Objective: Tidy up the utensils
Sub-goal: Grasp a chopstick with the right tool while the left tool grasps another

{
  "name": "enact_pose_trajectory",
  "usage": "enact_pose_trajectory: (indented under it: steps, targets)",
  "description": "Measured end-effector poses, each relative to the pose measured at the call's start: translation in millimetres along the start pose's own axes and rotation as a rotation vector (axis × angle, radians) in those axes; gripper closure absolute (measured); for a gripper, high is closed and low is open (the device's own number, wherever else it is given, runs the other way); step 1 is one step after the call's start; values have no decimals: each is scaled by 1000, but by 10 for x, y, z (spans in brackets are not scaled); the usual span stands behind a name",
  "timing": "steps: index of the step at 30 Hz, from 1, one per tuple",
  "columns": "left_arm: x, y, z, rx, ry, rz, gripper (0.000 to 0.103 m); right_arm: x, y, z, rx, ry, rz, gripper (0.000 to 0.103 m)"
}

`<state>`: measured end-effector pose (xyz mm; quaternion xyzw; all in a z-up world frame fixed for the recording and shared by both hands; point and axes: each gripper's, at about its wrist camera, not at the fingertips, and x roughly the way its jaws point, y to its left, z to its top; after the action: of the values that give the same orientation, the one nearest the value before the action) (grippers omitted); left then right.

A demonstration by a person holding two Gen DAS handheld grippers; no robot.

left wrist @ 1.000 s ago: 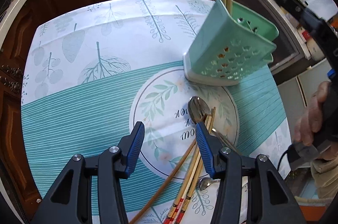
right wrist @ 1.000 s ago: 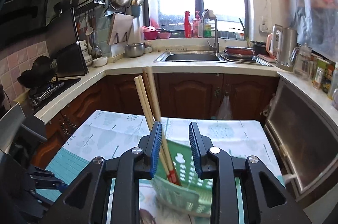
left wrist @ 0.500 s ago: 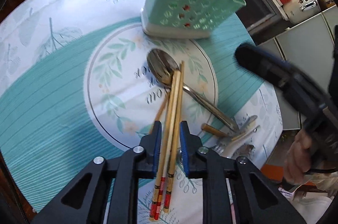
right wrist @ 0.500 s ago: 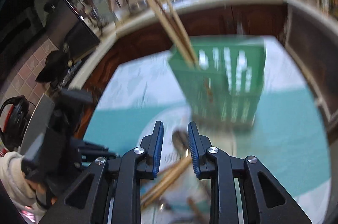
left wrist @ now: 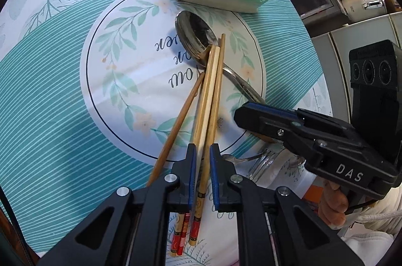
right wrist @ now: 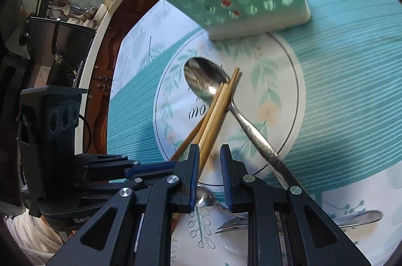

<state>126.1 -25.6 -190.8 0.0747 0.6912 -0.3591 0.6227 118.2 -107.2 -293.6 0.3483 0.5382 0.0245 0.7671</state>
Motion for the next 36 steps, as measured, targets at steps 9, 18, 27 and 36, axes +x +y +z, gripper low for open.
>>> enact_pose_trajectory:
  steps: [9,18,27,36]
  targets:
    - [57,35,29,15,28,57,94,165,12,-60,0,24,-6,85]
    - [145,-183,120,80,47,146,92,197,257,107,-5,52,-65,85]
    - [173,-191,180,55,62,145,94,248,374,247,-20,52,-161,84]
    - [42,-122,89,25,37,133,99,355,587,377,-51,78,-275,84]
